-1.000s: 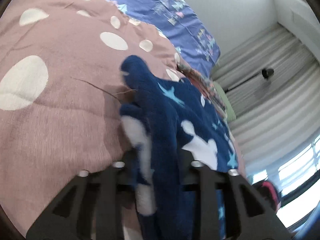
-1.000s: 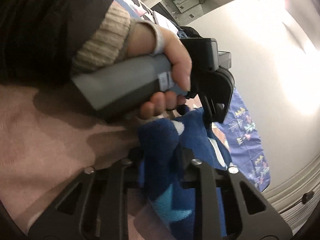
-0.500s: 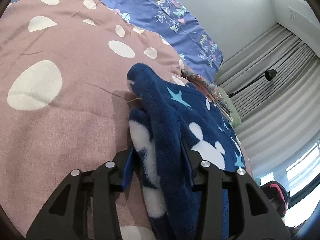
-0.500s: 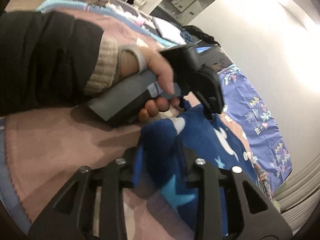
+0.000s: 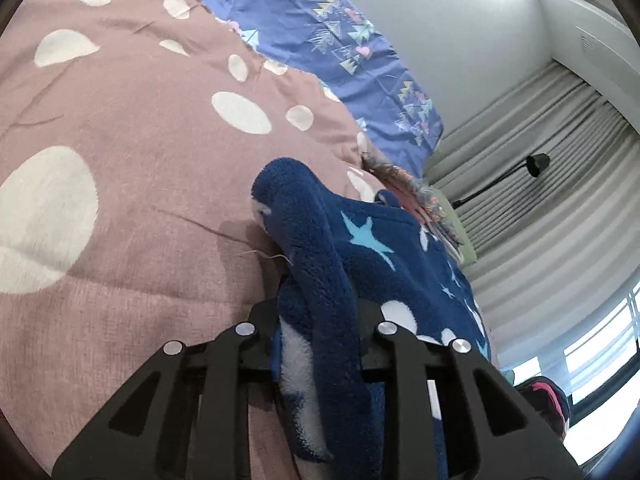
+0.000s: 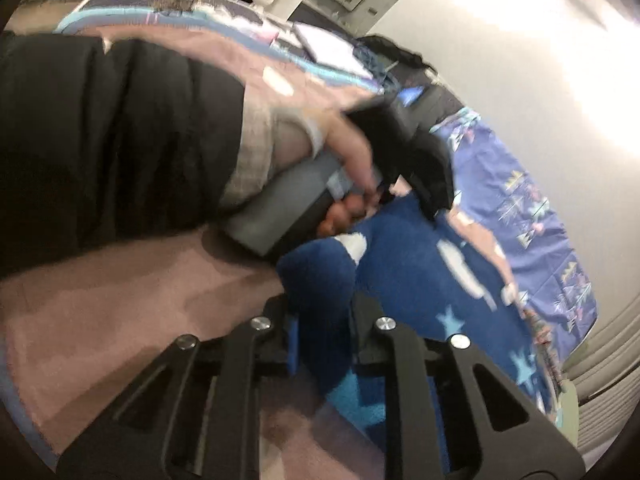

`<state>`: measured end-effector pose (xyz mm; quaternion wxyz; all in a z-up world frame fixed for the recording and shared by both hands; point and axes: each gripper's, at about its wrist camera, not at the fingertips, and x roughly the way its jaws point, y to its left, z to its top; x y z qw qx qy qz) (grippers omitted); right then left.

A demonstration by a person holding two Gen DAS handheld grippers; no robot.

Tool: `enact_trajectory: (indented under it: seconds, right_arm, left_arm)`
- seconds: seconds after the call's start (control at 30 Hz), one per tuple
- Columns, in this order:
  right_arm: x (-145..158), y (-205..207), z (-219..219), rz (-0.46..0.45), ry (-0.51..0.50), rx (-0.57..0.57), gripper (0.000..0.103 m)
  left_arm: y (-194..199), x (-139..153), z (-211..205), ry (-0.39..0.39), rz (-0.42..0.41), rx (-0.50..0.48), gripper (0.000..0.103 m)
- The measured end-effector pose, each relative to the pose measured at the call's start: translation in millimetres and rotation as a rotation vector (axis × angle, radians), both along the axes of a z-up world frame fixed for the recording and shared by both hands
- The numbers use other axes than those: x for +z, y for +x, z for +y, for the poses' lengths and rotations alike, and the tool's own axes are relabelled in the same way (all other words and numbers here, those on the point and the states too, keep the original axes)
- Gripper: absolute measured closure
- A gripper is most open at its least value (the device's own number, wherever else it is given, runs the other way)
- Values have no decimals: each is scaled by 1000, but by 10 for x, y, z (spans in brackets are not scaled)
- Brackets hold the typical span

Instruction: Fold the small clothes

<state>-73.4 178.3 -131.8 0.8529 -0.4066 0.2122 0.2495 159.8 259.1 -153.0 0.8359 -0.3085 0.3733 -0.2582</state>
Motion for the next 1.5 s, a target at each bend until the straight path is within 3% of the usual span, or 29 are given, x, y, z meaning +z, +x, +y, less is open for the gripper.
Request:
enact_trajectory:
  seconds: [0.1,0.13,0.17,0.2,0.27,0.3,0.4,0.47,0.5,0.53,0.57,0.6,0.63,0.7,0.73,0.77,0.83,0.93,1.0,1.03,1.07,1.1,1.17,1.23,1.27,1.37,1.43,1.47,1.5]
  right_arm:
    - [147,-78,-170,14,61,31,74]
    - [224,-74,-258,25,97,26,66]
    - [360,-92,-427,37,158,-7,55]
    - [493,-85,-593,41,221,-46,51]
    - [759,-52,-956,30,346,-150,35]
    - [859,-19,-1125,37,399,-210,34]
    - [1052,153,-1717,12,535,-437,34]
    - [972,303,-2004,19,587,-581,34]
    - [800,476,-2089,111,569,-637,35]
    - [557,691,-2154,272,532,-681,38]
    - [287,795,-2259,388,573,-703,38]
    - [305,735,-2286,342,606,-688,39]
    - [355,685,-2204,316,550,-684,39]
    - [422,648,-2173,322,548,-699,39]
    - [454,672,-2192,339,568,-709,45]
    - [535,768,-2318,364,619,-727,59]
    - [751,795,-2436,344,712,-710,77]
    - [1060,962,-2384,213,734,-659,77]
    - [810,1235,-2392,318,688,-703,77]
    - [419,1456,-2431,484,652,-776,76]
    - [275,1436,-2493,485,705,-773,76]
    - [287,1359,-2477,431,703,-754,77]
    - [430,1303,-2347,397,620,-743,73]
    - [618,1353,-2365,422,681,-716,73]
    - [774,1437,-2389,403,718,-690,74]
    - [965,1761,-2385,301,704,-687,74]
    - [726,2096,-2413,381,656,-742,73]
    - [405,2301,-2426,506,617,-795,73]
    - [276,2354,-2463,542,642,-802,73]
  left_arm:
    - [-14,23,-52,49,-9,10,74]
    - [-17,12,-37,38,-5,11,73]
    - [-16,-1,-16,21,-2,12,72]
    - [-13,-6,-12,17,-2,13,72]
    - [-15,2,-34,35,-3,15,71]
    - [-16,9,-48,46,-11,16,71]
    - [-25,30,-91,83,-15,19,70]
    - [-32,44,-125,111,-17,22,69]
    - [-40,53,-140,125,-19,23,68]
    - [-33,51,-150,132,-20,24,68]
    - [-39,57,-168,140,-23,18,65]
    - [-41,60,-182,152,-25,18,64]
    - [-47,63,-193,163,-26,20,64]
    - [-51,67,-207,175,-29,22,63]
    - [-48,63,-204,175,-27,22,63]
    - [-46,64,-202,175,-27,23,63]
    - [-47,65,-204,177,-28,23,63]
    - [-45,62,-201,175,-31,23,63]
    - [-47,62,-204,176,-32,23,63]
    - [-48,62,-204,177,-32,24,63]
    - [-49,61,-199,176,-35,23,62]
    - [-48,62,-197,178,-36,24,62]
    - [-44,64,-202,184,-37,25,62]
    - [-42,60,-204,182,-35,24,62]
    - [-45,63,-206,185,-37,25,62]
    - [-46,64,-223,197,-40,28,62]
    - [-50,69,-246,209,-44,32,62]
    - [-49,76,-259,221,-47,33,61]
    - [-46,79,-271,232,-50,33,61]
